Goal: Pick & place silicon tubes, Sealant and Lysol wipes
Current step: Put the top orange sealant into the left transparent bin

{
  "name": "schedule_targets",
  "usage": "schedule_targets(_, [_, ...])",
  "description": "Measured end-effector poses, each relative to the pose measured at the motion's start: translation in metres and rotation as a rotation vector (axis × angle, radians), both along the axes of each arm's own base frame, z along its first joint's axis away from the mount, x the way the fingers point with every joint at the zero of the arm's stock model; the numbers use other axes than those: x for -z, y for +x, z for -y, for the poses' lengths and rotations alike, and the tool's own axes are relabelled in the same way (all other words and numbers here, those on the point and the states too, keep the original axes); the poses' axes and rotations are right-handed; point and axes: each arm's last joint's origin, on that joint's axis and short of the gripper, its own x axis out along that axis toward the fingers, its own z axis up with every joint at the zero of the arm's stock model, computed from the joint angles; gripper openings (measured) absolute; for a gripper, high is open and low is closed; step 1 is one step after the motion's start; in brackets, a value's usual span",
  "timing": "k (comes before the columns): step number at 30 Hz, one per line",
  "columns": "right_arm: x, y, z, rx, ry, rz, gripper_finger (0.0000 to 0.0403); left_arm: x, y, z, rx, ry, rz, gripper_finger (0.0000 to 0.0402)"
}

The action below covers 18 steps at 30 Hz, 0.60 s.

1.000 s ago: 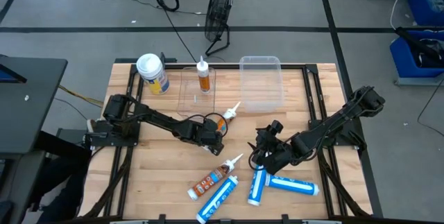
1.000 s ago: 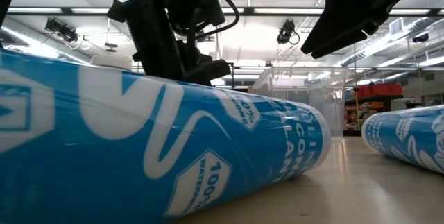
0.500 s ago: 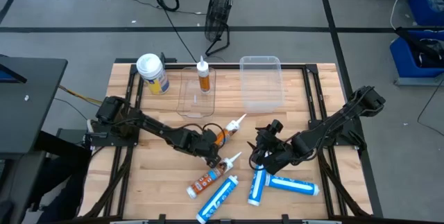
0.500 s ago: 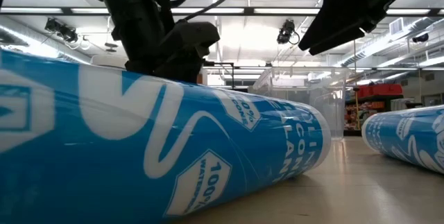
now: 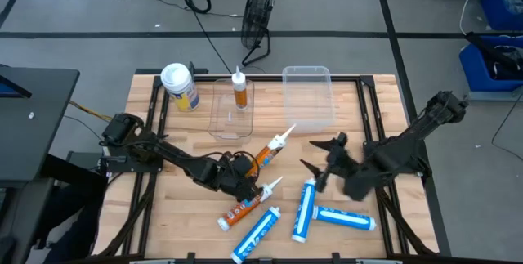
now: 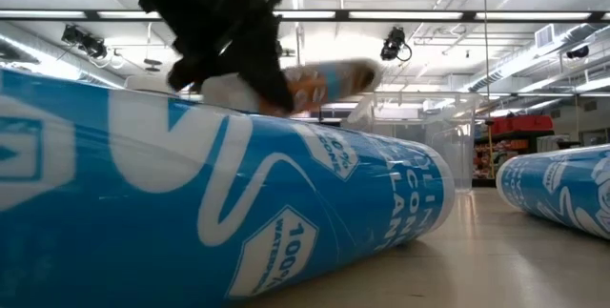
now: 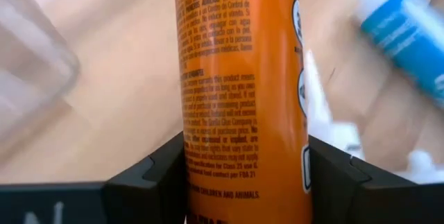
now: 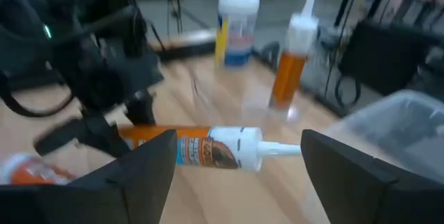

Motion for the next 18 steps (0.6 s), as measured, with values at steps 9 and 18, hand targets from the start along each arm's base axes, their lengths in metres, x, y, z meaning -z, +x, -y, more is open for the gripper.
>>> schedule_targets(9, [-0.037, -0.023, 0.002, -0.044, 0.031, 0.157, 0.0311, -0.032, -0.003, 0.020, 0.078, 0.157, 0.200, 0.0217])
schedule_targets(18, [-0.059, -0.021, 0.000, -0.086, -0.030, 0.247, 0.0311, -0.063, 0.002, 0.032, 0.153, 0.349, 0.380, 0.0217])
